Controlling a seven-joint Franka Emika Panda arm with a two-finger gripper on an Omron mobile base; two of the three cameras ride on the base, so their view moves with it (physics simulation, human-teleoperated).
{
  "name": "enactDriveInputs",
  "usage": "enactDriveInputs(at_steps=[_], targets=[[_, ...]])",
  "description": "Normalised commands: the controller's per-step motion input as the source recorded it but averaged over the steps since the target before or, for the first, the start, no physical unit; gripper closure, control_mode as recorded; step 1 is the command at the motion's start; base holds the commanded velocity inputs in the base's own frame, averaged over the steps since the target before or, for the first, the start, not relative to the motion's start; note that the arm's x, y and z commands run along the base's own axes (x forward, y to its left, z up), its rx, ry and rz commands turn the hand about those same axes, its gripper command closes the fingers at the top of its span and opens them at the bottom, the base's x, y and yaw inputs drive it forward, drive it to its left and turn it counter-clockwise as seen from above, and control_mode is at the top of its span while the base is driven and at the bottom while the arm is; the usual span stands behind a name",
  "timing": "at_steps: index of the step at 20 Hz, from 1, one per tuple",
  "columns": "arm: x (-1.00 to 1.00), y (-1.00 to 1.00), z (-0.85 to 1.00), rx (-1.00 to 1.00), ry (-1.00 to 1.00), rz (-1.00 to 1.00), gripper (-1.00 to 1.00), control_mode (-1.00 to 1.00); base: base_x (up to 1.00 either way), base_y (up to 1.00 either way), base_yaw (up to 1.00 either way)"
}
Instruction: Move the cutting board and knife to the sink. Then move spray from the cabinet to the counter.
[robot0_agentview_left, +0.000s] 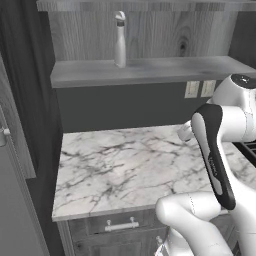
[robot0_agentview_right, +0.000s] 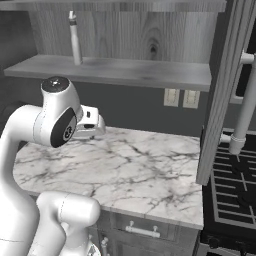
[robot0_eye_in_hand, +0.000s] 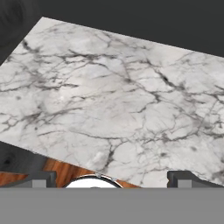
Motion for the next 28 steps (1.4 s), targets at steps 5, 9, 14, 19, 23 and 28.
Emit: enactDriveInputs(at_steps=[5,9,14,19,23,28], targets=[[0.00,0.24,0.17,-0.06,0.00,0.00,-1.00,-1.00,0.00,0.00,0.00],[0.00,0.52,0.27,-0.13,0.06,-0.06,-1.00,-1.00,0.00,0.00,0.00],[0.00,0.27,0.21,-0.09,0.15,-0.10,-1.00,-1.00,0.00,0.00,0.00],[-0.07,0.00,0.00,-0.01,-0.03,-0.01,-1.00,-1.00,0.00,0.00,0.00],[-0.41,0.00,0.18,0.00,-0.27,0.00,-1.00,-1.00,0.00,0.00,0.00],[-0.28,0.00,0.56,0.02,-0.35,0.00,-1.00,-1.00,0.00,0.00,0.00]])
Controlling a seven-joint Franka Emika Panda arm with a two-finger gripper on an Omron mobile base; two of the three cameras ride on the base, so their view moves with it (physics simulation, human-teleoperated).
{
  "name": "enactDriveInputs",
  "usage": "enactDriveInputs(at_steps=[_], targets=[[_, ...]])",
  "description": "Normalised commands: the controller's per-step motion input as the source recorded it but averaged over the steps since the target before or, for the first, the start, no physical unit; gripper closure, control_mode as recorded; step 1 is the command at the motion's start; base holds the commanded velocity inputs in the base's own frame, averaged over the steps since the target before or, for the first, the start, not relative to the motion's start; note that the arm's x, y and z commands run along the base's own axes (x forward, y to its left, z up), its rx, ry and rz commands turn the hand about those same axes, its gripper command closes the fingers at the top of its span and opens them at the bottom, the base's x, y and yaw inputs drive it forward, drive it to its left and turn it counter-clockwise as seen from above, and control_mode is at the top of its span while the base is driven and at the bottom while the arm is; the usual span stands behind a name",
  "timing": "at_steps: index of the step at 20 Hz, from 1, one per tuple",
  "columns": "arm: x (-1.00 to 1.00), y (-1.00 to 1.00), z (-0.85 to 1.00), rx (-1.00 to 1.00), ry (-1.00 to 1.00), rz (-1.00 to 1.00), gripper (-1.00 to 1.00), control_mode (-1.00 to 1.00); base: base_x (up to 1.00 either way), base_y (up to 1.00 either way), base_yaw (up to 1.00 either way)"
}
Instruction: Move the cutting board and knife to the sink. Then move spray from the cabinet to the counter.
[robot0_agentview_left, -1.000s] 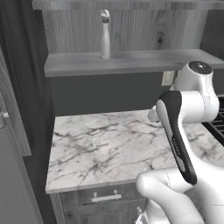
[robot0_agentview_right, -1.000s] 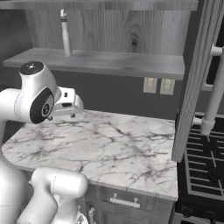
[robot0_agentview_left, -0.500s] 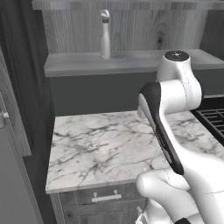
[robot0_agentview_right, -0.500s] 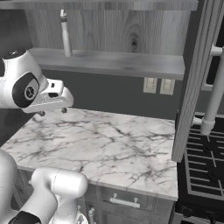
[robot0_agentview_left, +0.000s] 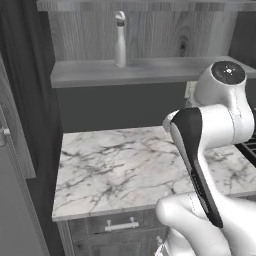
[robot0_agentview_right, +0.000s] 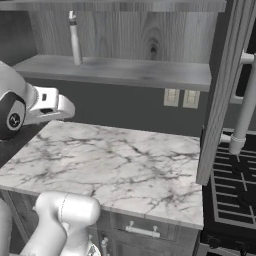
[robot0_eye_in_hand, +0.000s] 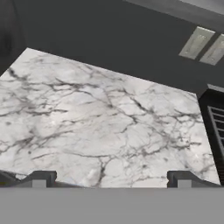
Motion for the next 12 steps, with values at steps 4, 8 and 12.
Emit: enactDriveInputs(at_steps=[4,8,12], targets=[[-0.19,0.00,0.66,0.06,-0.36,0.00,-1.00,-1.00,0.00,0.00,0.00],[-0.02,0.00,0.66,0.11,-0.26,0.00,-1.00,-1.00,0.00,0.00,0.00],[0.07,0.00,0.54,0.20,-0.06,0.00,-1.00,-1.00,0.00,0.00,0.00]])
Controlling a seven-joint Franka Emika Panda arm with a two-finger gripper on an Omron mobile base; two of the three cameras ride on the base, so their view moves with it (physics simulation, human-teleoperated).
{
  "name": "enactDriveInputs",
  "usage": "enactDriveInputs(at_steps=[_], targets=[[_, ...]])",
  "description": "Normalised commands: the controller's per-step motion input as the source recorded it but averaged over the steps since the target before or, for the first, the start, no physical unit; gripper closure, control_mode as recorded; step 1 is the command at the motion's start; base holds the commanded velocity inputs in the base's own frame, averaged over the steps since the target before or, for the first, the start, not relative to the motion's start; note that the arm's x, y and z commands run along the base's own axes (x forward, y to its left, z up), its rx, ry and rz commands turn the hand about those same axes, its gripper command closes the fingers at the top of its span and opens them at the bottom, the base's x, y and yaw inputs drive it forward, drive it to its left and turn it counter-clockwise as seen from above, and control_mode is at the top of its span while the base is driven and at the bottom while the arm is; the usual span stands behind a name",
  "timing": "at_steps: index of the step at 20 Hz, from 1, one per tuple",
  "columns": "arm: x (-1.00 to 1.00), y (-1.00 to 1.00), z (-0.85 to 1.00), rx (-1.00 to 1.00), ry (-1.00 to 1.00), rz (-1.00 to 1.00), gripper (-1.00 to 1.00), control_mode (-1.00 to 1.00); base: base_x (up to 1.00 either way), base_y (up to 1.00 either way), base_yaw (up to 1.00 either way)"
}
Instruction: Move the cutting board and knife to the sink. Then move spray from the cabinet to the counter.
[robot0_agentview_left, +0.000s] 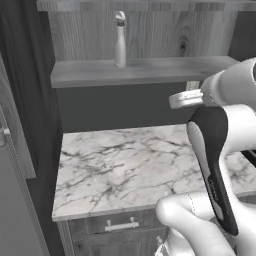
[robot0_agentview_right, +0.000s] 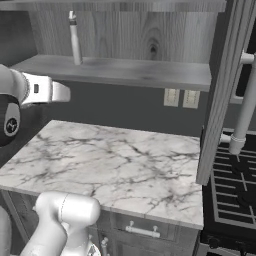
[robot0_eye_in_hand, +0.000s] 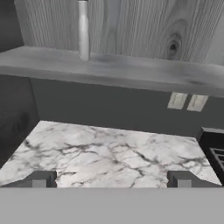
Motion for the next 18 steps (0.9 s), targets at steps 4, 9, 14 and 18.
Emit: enactDriveInputs(at_steps=[4,9,14,18], targets=[[0.17,-0.05,0.39,0.32,0.00,0.12,-1.00,-1.00,0.00,0.00,0.00],[0.05,0.00,0.16,0.07,0.07,0.14,-1.00,-1.00,0.00,0.00,0.00],[0.22,0.05,0.03,0.00,0.21,0.11,-1.00,-1.00,0.00,0.00,0.00],[0.08,0.34,0.09,-0.12,0.08,0.01,-1.00,-1.00,0.00,0.00,0.00]])
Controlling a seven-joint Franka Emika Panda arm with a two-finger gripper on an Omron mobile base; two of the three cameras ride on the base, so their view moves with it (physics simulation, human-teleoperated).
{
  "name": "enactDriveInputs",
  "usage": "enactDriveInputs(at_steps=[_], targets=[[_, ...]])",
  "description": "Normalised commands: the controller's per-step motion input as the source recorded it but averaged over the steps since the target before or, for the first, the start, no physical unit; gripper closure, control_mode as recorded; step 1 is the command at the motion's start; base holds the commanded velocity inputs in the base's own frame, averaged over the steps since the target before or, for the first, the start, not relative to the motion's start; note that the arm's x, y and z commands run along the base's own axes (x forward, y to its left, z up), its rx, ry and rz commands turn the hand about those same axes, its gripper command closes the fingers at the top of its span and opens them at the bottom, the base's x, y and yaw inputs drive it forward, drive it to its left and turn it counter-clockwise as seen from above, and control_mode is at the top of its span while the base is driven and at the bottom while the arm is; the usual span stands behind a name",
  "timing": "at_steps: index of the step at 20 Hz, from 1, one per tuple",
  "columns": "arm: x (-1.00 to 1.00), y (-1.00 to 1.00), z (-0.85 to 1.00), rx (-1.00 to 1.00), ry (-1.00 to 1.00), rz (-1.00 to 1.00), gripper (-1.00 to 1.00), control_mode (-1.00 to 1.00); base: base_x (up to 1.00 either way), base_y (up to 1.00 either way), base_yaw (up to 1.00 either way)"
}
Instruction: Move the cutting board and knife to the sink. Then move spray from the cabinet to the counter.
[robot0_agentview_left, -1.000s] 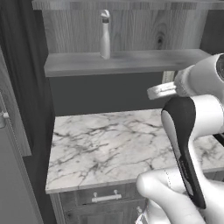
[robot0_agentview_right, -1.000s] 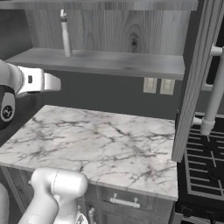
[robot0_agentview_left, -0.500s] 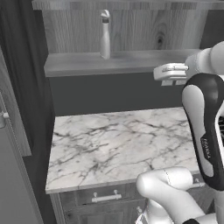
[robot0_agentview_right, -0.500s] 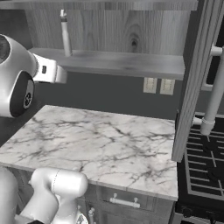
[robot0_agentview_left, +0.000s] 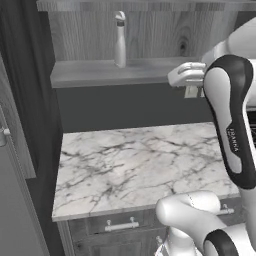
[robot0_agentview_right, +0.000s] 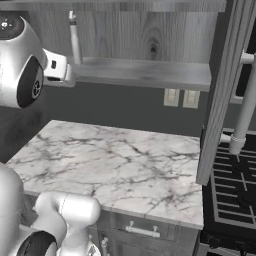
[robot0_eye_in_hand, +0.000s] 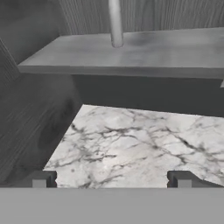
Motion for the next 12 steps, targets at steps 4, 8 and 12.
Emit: enactDriveInputs(at_steps=[4,8,12], targets=[[0.14,0.25,0.00,-0.17,0.00,0.00,-1.00,-1.00,0.00,0.00,0.00],[0.27,0.31,0.00,-0.10,-0.02,0.00,-1.00,-1.00,0.00,0.00,0.00],[0.41,0.15,-0.01,-0.02,-0.04,0.00,-1.00,-1.00,0.00,0.00,0.00]])
